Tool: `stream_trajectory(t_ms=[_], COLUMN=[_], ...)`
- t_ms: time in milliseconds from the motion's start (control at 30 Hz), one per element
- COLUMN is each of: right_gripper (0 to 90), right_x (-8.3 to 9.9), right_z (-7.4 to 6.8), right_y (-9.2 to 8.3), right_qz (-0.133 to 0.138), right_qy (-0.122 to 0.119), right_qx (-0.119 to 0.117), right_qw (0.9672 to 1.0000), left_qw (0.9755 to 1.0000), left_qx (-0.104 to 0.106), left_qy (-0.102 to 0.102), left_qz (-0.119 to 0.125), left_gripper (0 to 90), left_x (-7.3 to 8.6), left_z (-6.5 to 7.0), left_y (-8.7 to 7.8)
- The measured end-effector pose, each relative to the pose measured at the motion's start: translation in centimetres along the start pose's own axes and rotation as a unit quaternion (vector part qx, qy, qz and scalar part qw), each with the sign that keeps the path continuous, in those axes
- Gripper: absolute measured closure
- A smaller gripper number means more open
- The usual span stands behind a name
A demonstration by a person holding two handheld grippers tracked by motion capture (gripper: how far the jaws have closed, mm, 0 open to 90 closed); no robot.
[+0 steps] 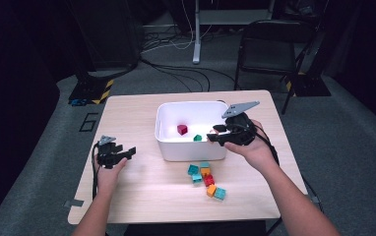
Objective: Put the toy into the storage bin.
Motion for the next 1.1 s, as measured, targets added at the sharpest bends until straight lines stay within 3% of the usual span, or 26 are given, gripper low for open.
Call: stream_trajectory(t_ms=[533,1100], right_gripper=[58.2,58.2], right_x=[-3.6,-5.5], right_z=[1.5,4.0], right_y=[2.6,6.9], right_qz=[0.013,0.006], right_qy=[-0.003,0.004], right_qx=[0.006,0.017], right_qw=[0.9999,0.9998], left_qw=[1.0,1.0], left_qx=[0.0,0.0], left_qy=[0.001,-0.004], left_qz=[0.0,0.002], left_gripper=[33.3,33.3], left_x=[0.0,-0.1], left_z=[-0.2,-0.3], left_y=[-0.1,-0.1])
Point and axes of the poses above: each handheld gripper's, and its own axes: y roughly forward along the jaws, x roughly out of its underside, z roughly to its right, the point moved 3 cm from there along y, roughly forward along the jaws, and after that the axes turned 10 degrees about -x, right-handed, at the moved point
